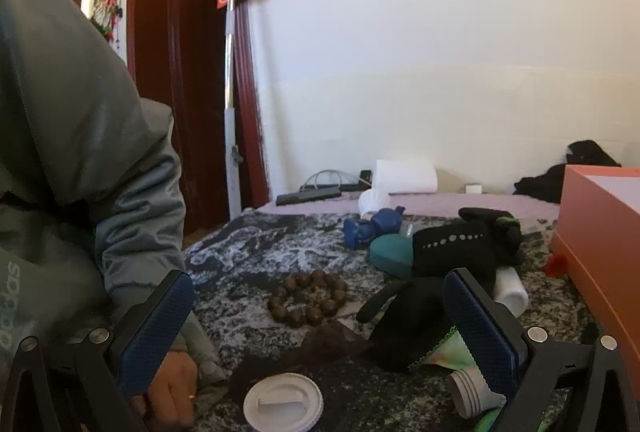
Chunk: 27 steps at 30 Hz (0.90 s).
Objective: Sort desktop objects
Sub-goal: 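Lower the right gripper onto the white lamp shade and close it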
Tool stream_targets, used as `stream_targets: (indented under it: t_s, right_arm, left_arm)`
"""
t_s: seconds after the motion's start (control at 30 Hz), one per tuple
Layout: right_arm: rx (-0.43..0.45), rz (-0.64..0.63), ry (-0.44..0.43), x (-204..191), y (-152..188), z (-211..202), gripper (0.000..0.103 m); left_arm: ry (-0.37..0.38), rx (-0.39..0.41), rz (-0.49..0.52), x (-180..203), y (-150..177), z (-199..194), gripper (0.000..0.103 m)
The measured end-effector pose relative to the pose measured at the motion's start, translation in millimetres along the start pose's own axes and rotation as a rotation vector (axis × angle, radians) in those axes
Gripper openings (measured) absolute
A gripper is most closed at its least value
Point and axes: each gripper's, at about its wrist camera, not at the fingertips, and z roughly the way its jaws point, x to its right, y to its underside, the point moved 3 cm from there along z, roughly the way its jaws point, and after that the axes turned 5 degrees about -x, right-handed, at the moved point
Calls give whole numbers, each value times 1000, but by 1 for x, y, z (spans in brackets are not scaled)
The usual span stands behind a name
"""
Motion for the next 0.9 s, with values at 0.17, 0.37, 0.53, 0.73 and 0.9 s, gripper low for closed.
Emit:
stream_targets:
  t_s: [0.17, 0.37, 0.53, 0.73, 0.9]
  right_arm:
    - [-18, 31, -54, 3, 2, -1, 103]
    - [-57, -27, -19, 0, -3, 5, 103]
    - [-107, -69, 45, -6, -4, 13, 103]
    - [-145, -148, 5, -20, -6, 22, 103]
    - [-181, -179, 60, -29, -3, 33, 103]
  left_arm:
    - [-50, 51, -8, 0, 0, -9, 103]
    - [-52, 25, -15, -2, 4, -3, 103]
    - [-26, -47, -18, -15, 12, 14, 103]
    - [-60, -114, -58, -44, 25, 36, 103]
    - [-97, -44, 71, -25, 23, 51, 103]
